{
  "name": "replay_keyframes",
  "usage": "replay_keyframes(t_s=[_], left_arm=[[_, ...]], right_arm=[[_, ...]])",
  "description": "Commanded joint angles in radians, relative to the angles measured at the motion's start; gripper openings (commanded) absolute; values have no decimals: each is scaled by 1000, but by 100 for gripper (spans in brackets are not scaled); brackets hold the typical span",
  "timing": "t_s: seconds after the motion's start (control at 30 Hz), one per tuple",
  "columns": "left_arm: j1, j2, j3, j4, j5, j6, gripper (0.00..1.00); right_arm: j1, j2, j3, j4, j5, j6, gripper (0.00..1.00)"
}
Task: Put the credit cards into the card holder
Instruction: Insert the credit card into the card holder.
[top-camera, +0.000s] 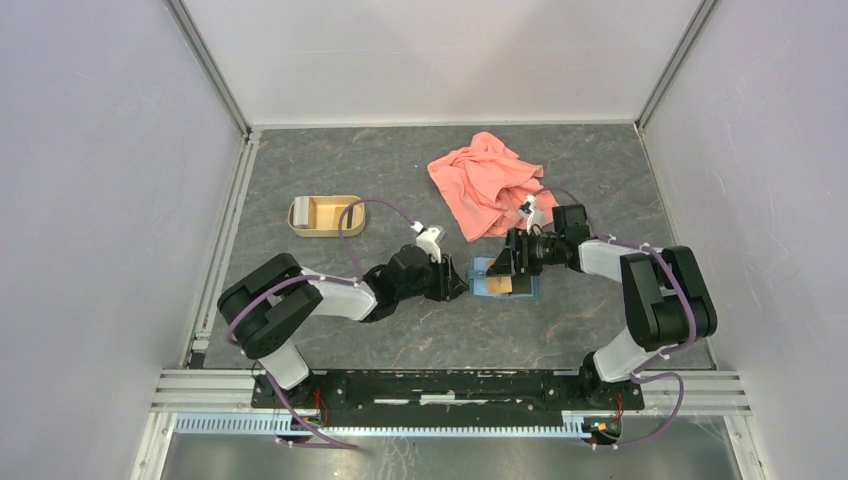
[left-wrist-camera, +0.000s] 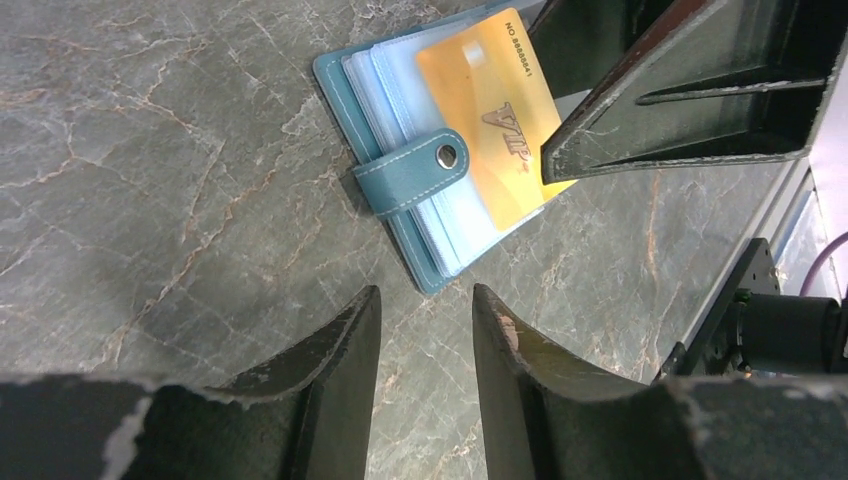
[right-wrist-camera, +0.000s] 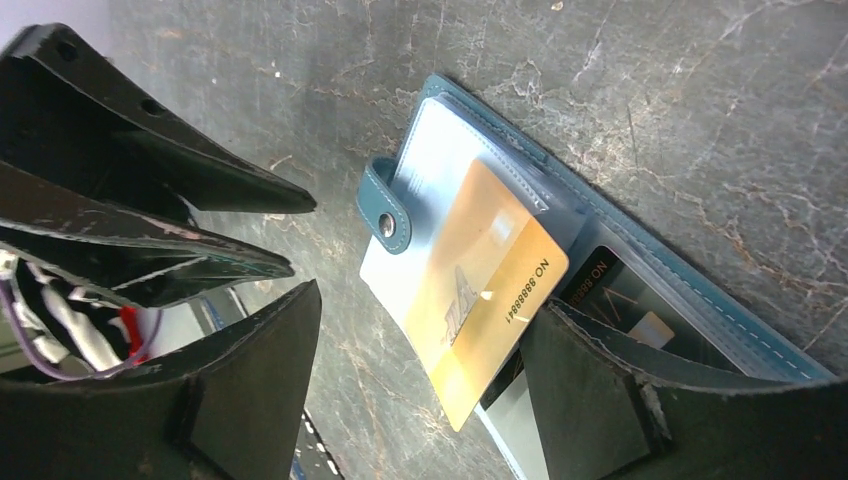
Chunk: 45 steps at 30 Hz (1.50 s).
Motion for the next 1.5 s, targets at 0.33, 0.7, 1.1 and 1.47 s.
replay_keyframes(t_s=[0.33,0.7,1.1,1.47], left_arm=[[-6,-122,-78,154,24,6,52],[-6,-96,-87,196,43,-26,52],[-6,-100,-111,234,52,-43,53],[-6,-108,-142,276,52,-60,53]], right_arm=[[91,-67,37,-157,394,-228,82],[145,-123,45,-193,485,-311,87],[204,-140,59,-236,521,-388,87],[270,-184,58,-261,506,-442,90]])
